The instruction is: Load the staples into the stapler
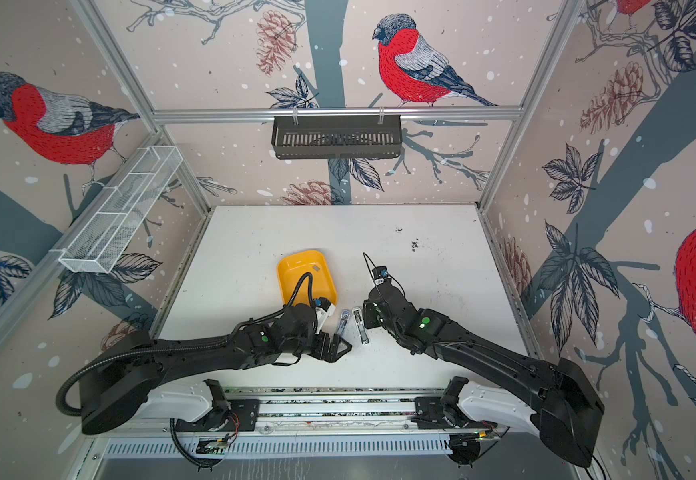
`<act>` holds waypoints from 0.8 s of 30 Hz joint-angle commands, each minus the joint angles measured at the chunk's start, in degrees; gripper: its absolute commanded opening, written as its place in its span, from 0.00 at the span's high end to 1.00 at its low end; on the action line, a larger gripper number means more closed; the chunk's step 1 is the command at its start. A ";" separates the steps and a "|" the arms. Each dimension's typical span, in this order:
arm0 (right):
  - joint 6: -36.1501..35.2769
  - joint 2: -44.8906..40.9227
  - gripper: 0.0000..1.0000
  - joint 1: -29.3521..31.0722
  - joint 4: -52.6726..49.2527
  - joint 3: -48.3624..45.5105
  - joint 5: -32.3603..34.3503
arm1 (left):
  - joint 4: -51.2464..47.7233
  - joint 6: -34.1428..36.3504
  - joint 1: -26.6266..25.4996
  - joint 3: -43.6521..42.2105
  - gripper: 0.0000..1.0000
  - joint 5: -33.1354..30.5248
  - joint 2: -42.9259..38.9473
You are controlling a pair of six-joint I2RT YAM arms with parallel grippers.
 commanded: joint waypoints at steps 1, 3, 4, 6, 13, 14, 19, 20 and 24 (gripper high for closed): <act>0.49 -0.52 0.93 0.01 0.12 -0.12 0.68 | 1.95 -0.48 -0.17 0.48 0.03 -0.06 0.48; 0.48 -0.65 0.93 0.00 0.13 -0.28 0.76 | 2.25 -0.47 -0.25 0.64 0.03 -0.07 0.96; 0.55 -0.68 0.93 0.04 0.03 -0.32 0.77 | 2.39 -0.54 -0.26 0.72 0.03 0.00 1.15; 0.60 -0.85 0.93 0.04 -0.11 -0.38 0.88 | 2.68 -0.54 -0.35 0.79 0.03 0.18 1.62; 0.83 -1.62 0.93 -0.01 -0.21 -0.91 1.21 | 3.81 -1.11 -0.88 1.07 0.03 0.72 2.96; 0.83 -1.64 0.93 -0.06 -0.15 -0.93 1.27 | 3.88 -1.10 -0.97 1.15 0.03 0.73 3.00; 1.04 -1.66 0.93 0.04 -0.06 -1.06 1.30 | 4.70 -1.42 -1.31 1.20 0.03 1.41 3.29; 1.16 -1.66 0.93 -0.03 -0.05 -1.15 1.31 | 5.02 -1.60 -1.38 1.19 0.03 1.58 3.38; 1.16 -1.85 0.93 -0.03 0.20 -1.43 1.35 | 5.30 -2.02 -1.69 1.11 0.03 1.62 3.48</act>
